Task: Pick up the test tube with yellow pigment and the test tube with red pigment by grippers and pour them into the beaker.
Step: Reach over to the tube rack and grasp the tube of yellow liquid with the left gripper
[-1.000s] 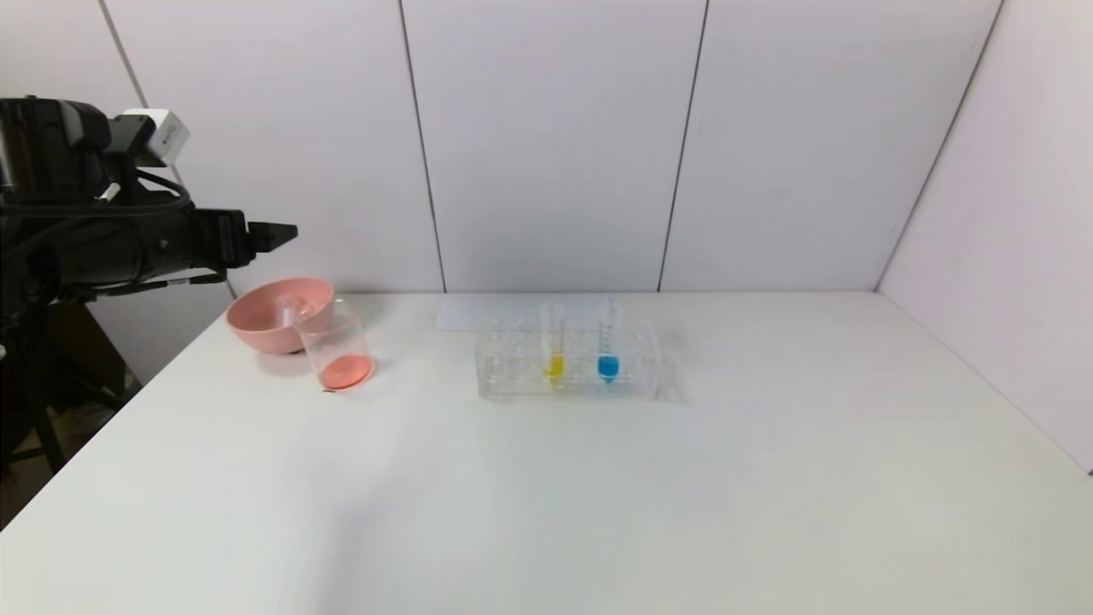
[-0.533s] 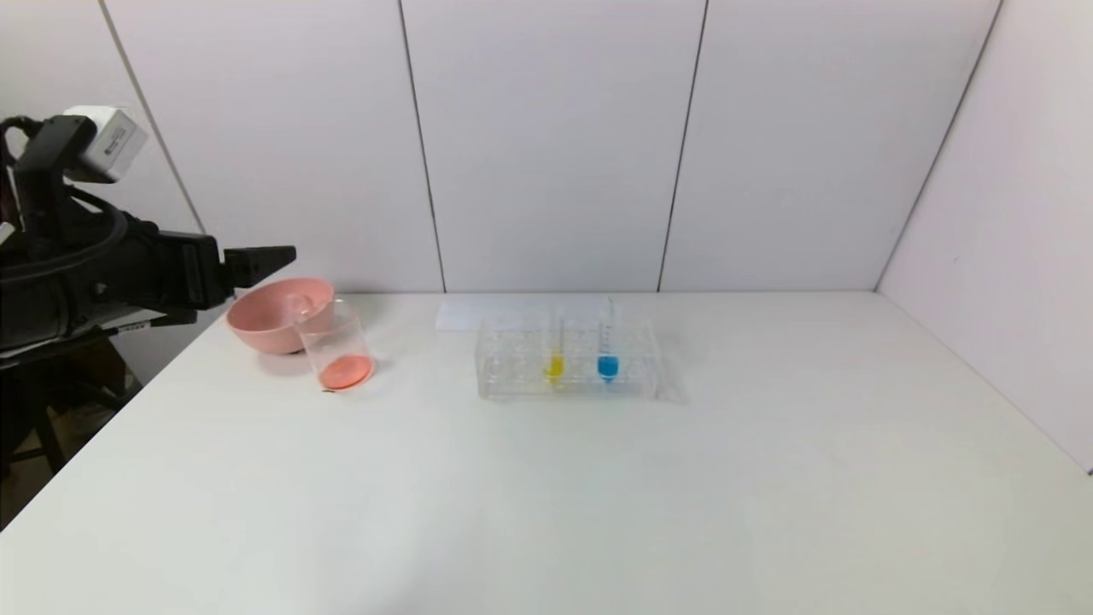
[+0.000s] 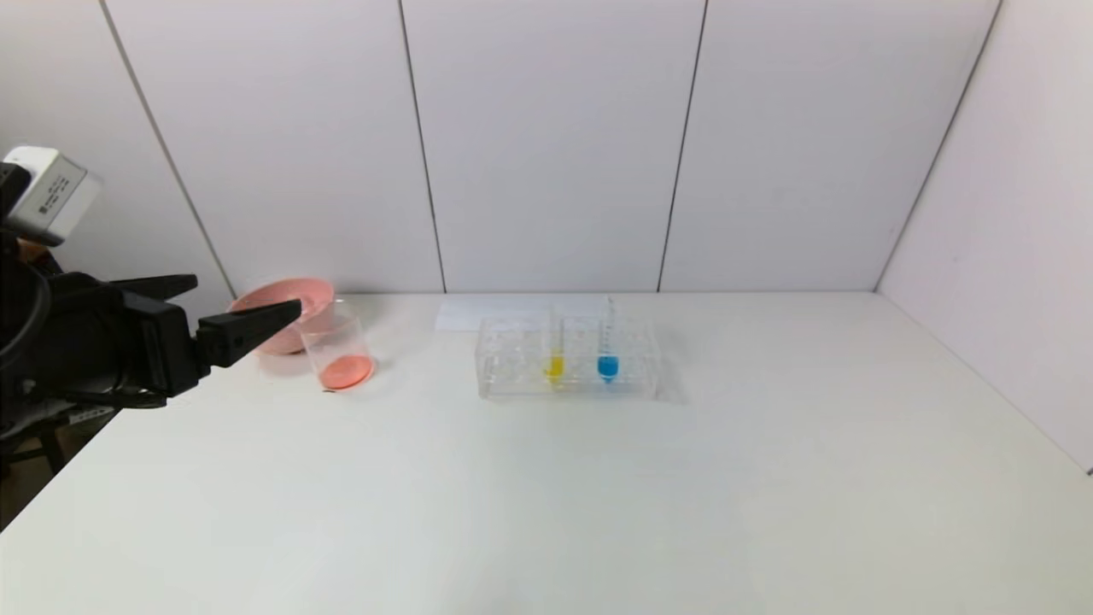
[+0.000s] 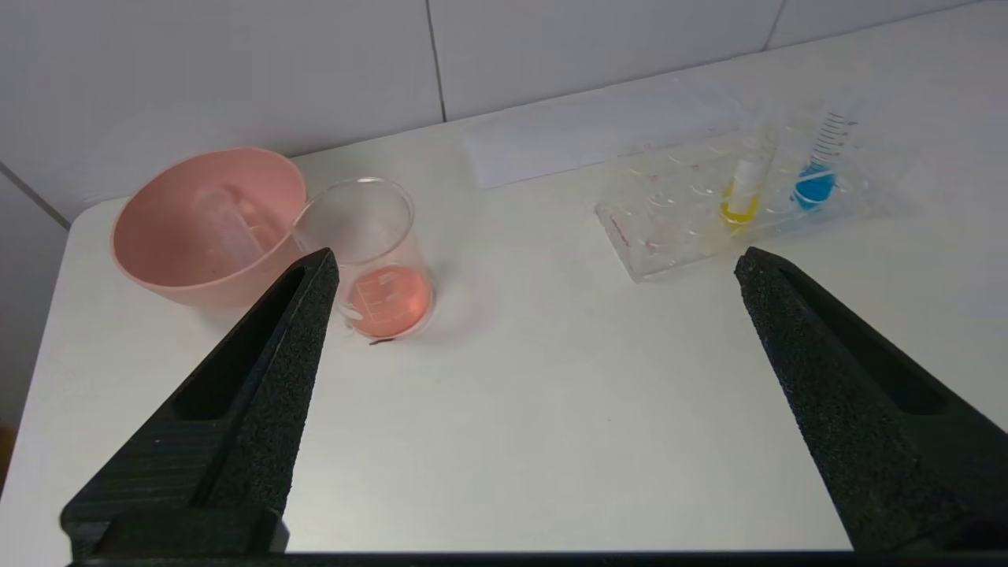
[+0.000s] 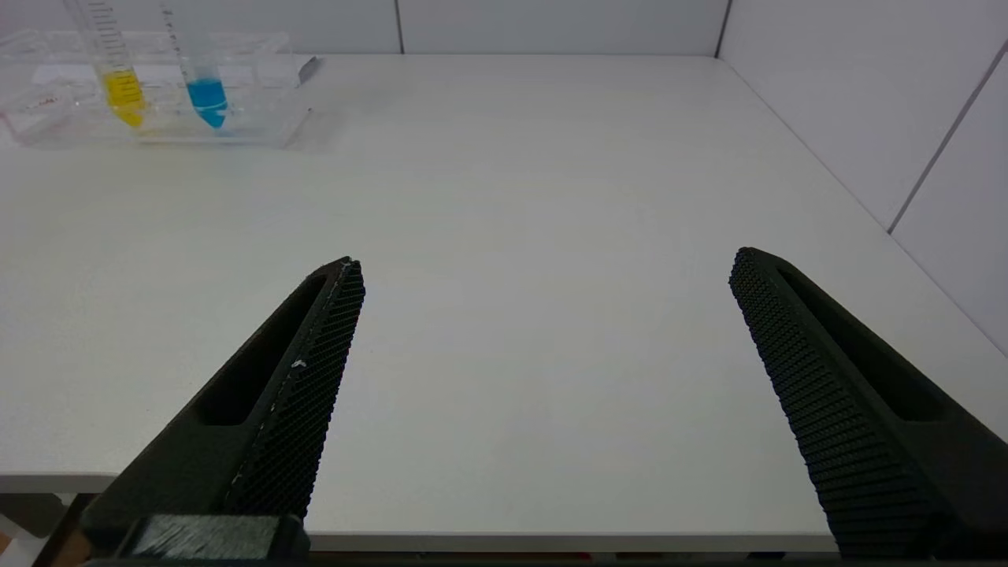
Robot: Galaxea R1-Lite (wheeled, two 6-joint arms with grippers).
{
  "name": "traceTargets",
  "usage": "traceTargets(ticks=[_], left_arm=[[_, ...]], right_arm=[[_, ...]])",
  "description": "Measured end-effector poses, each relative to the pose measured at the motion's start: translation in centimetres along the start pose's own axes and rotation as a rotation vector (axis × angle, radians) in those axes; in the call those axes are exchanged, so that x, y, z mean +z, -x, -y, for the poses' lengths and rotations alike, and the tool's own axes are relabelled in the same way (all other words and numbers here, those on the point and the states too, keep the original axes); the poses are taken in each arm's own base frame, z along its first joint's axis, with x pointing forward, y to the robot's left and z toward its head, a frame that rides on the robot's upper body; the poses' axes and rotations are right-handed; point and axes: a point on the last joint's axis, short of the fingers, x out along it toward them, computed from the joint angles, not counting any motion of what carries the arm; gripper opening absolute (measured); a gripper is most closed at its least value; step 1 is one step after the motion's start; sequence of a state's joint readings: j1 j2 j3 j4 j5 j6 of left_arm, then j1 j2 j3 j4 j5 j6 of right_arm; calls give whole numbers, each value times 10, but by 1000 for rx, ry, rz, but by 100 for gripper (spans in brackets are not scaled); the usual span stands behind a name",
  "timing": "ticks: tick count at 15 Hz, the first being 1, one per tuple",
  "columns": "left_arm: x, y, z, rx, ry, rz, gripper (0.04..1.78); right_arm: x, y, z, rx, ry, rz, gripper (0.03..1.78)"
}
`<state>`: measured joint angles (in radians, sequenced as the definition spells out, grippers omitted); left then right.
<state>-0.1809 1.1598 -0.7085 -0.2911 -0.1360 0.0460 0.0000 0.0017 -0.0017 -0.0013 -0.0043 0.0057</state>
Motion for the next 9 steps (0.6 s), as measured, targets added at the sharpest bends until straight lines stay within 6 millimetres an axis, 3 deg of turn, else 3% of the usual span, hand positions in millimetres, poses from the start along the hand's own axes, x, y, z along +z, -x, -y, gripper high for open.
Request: traceTargets(ticks=[5,9], left_arm=[[-11,3,20,-109,-23,31,176],[-24,-10,31,-168,-27,90,176]], right_arm=[[0,0,0,0,0,0,170],[0,0,0,0,0,0,170]])
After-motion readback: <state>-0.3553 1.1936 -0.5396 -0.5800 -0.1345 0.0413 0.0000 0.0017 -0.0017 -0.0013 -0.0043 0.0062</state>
